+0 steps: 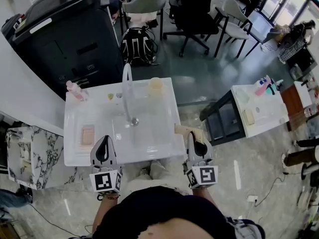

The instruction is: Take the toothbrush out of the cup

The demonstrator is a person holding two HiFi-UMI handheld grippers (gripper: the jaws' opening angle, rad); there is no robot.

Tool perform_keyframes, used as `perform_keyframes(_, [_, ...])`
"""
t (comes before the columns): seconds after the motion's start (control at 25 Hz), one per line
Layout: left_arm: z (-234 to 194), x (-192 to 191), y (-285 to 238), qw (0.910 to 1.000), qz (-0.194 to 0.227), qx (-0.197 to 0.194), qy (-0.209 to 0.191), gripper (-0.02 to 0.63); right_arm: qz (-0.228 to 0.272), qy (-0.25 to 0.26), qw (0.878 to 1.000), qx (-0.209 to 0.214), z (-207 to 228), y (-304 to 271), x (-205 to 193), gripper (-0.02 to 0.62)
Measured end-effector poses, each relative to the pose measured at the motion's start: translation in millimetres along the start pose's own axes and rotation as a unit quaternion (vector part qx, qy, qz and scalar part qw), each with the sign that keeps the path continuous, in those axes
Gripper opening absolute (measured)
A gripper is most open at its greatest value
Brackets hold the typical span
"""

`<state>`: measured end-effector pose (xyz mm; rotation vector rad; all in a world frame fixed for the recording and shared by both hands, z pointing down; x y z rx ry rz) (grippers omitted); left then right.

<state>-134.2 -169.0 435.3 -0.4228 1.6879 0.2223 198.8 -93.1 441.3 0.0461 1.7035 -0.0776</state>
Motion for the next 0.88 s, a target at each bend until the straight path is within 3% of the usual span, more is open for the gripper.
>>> perform_keyframes(0.88, [-12.6,2.0,-8.9,1.0000,0.004,0.005,0.000,0.003,-0.008,0.005,1.000,-0.001,-1.1,-13.3,-0.5,0.034])
Point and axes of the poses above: the fingertips, and each gripper's own axes: y backward along the fingers, z to its right, x out of its top, the point moved 9 cm from there along y, backward along the fingers, and after that the axes turned 11 degrees about y, right-handed, at the moved point
